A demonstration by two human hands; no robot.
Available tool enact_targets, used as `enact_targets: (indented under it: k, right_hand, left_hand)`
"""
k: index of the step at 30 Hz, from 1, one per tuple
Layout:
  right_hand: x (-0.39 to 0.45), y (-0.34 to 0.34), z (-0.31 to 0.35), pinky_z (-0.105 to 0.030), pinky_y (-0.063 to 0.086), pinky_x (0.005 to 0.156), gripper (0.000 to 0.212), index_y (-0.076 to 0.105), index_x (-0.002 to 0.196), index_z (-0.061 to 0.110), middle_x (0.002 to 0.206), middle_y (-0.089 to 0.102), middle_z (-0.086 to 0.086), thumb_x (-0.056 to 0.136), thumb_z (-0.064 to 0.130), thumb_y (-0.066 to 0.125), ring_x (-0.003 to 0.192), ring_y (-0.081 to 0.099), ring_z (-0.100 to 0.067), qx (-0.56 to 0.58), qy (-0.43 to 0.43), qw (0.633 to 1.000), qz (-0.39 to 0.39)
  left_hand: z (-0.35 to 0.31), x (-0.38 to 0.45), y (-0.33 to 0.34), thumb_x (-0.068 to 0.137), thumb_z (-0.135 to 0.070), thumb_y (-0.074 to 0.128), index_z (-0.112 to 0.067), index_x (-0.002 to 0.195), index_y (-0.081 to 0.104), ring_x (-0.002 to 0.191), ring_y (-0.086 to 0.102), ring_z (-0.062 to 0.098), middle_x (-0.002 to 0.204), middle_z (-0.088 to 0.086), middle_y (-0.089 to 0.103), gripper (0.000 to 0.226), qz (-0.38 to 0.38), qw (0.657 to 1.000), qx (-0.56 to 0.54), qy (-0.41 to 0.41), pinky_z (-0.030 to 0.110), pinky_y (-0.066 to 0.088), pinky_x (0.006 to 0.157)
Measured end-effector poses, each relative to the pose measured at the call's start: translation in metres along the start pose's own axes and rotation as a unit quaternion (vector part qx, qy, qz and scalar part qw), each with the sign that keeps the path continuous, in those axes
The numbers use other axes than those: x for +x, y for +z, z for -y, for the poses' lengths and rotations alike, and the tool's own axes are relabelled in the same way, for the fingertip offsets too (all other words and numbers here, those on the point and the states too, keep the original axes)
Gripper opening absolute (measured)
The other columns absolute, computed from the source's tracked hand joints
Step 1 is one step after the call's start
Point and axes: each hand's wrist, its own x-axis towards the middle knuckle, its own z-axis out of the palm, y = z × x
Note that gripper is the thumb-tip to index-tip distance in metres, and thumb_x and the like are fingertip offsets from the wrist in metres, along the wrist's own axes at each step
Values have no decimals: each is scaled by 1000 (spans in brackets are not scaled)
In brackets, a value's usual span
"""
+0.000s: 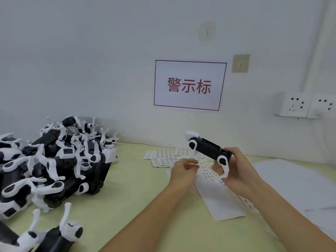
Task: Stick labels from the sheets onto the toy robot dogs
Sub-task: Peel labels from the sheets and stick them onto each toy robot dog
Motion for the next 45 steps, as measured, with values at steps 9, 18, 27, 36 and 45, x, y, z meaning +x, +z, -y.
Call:
enact_targets:
  k: [9,18,27,36,45]
  right_hand:
    - [12,-24,-7,-26,47,40,28,58,103,-2,67,50,-10,87,21,62,55,43,-21,32,46,998,-14]
    - [15,-21,-9,-25,44,38,28,62,99,-3,74,54,-12,87,23,66,50,47,-21,-16,32,999,-5]
    - [28,-36,-10,-31,58,77,23,63,111,-3,106,63,-18,95,14,62,86,69,-27,-2,-81,992,-98]
    - [34,-40,-41,-17,41,59,31,57,124,21,89,60,-1,94,29,60,70,56,-9,-588,-170,775,-158]
    - [27,-35,-47,-39,39,104,85,29,147,25,135,47,-4,81,71,56,125,46,-24,-763,-122,625,-115]
  left_hand:
    - [-20,11,-33,87,-32,61,-22,123,64,92,66,18,104,0,72,37,94,976,-197,6,39,50,83]
    - [-23,11,-55,72,-22,80,-16,130,58,92,63,27,104,10,66,62,223,973,-66,16,36,46,74]
    - [-32,23,-68,78,-28,83,-20,105,74,88,70,16,104,3,73,30,33,998,3,55,36,56,71]
    - [-6,37,-86,84,-15,78,-12,115,58,65,55,22,80,3,64,37,-132,990,16,55,27,46,62]
    - [2,33,-72,85,-30,73,-24,146,30,134,31,26,143,8,36,75,-247,930,228,146,49,28,109]
